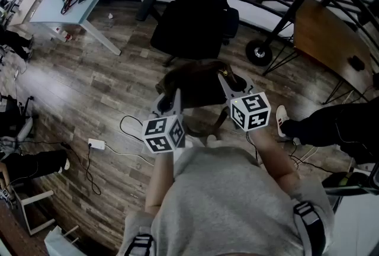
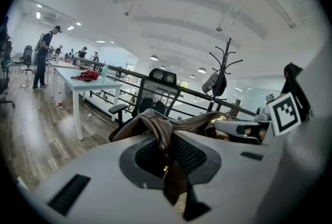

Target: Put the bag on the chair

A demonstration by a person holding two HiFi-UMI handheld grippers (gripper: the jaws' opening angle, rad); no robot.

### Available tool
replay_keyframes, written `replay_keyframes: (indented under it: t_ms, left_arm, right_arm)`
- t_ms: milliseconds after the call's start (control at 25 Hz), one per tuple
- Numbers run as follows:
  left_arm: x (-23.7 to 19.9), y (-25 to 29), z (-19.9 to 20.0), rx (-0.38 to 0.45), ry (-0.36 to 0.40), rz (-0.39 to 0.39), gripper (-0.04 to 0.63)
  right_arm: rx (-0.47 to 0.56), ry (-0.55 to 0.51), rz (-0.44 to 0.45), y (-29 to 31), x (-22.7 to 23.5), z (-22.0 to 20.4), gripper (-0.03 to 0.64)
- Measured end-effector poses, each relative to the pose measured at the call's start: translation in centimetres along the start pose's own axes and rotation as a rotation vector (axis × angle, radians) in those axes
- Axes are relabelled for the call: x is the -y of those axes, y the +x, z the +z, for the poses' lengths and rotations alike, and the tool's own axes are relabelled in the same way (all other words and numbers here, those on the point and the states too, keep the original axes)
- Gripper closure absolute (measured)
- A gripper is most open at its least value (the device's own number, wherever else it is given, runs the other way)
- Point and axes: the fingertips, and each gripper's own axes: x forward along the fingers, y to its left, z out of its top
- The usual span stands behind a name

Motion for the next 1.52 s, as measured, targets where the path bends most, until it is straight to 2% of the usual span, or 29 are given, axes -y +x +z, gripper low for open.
replay_keyframes:
  t_ms: [200, 360, 720, 920, 1200, 1520]
  left_arm:
    - [1.9, -2.5, -2.6, -0.027, -0.007, 0.002, 0.552]
    - [2.3, -3.9, -3.5, -0.011, -0.042, 0.009, 0.552]
    - [2.0, -4.2, -2.4, 0.043, -0.043, 0.052, 0.552]
    - [1.8, -3.9, -2.4, 0.057, -0.071, 0.079, 0.552]
    - [1.7, -3.7, -1.6, 0.048, -0.076, 0.075, 0.552]
    - [0.1, -0.3, -0.3, 0.048, -0.074, 0.056, 0.552]
  right_arm:
    - [0.009, 0.045, -0.025, -3.6, -0.6, -2.0, 0.552]
    - [0.011, 0.033, -0.028, -5.2, -1.3, -3.1, 0.552]
    - [0.022, 0.035, 0.059, -5.3, -2.2, -2.4, 0.549]
    - [0.008, 0.031, 0.088, -4.9, -2.1, -2.5, 0.549]
    - [0.006, 0.047, 0.09, -4.2, -1.6, -1.5, 0.549]
    - [0.003, 0.07, 0.078, -0.8, -0.1, -0.8, 0.549]
